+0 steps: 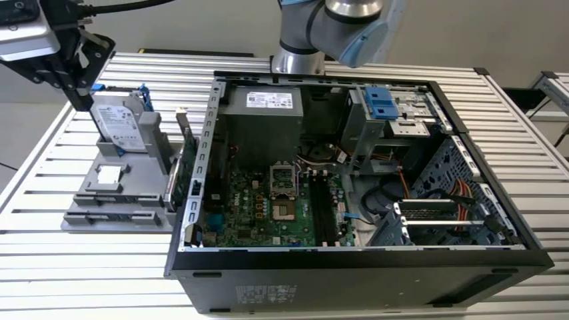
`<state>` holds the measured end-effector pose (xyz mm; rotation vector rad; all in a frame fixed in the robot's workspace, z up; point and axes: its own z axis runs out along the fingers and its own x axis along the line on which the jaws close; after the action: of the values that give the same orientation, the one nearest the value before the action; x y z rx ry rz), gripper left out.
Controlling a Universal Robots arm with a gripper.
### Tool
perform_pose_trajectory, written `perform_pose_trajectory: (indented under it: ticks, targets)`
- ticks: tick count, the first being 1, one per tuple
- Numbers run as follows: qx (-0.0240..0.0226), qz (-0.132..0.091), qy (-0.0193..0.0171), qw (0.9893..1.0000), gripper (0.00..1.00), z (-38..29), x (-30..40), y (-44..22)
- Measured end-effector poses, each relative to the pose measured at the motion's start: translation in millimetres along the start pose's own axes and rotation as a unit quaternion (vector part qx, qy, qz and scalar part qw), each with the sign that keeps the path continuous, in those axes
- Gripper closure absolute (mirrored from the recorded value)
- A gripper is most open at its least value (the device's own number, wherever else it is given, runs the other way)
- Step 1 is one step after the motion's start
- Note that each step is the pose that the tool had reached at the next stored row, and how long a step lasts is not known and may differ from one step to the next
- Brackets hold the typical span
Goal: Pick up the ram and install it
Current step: 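Reach for the ram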
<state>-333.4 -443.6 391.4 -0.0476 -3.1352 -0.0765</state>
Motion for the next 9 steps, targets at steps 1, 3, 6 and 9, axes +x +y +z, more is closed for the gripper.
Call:
perform_pose_trajectory:
  ticks: [1,3,6,9]
  targets:
    - [0.0,0.0,0.0,1.0,1.0,0.0,0.0,-1.2]
    - [0.0,0.001,0.0,1.0,1.0,-0.1,-0.1,-3.7]
    - [0.0,0.002,-0.0001,1.0,1.0,-0.2,-0.2,-7.6]
    - [0.0,0.003,0.0,1.0,1.0,-0.4,-0.4,-11.9]
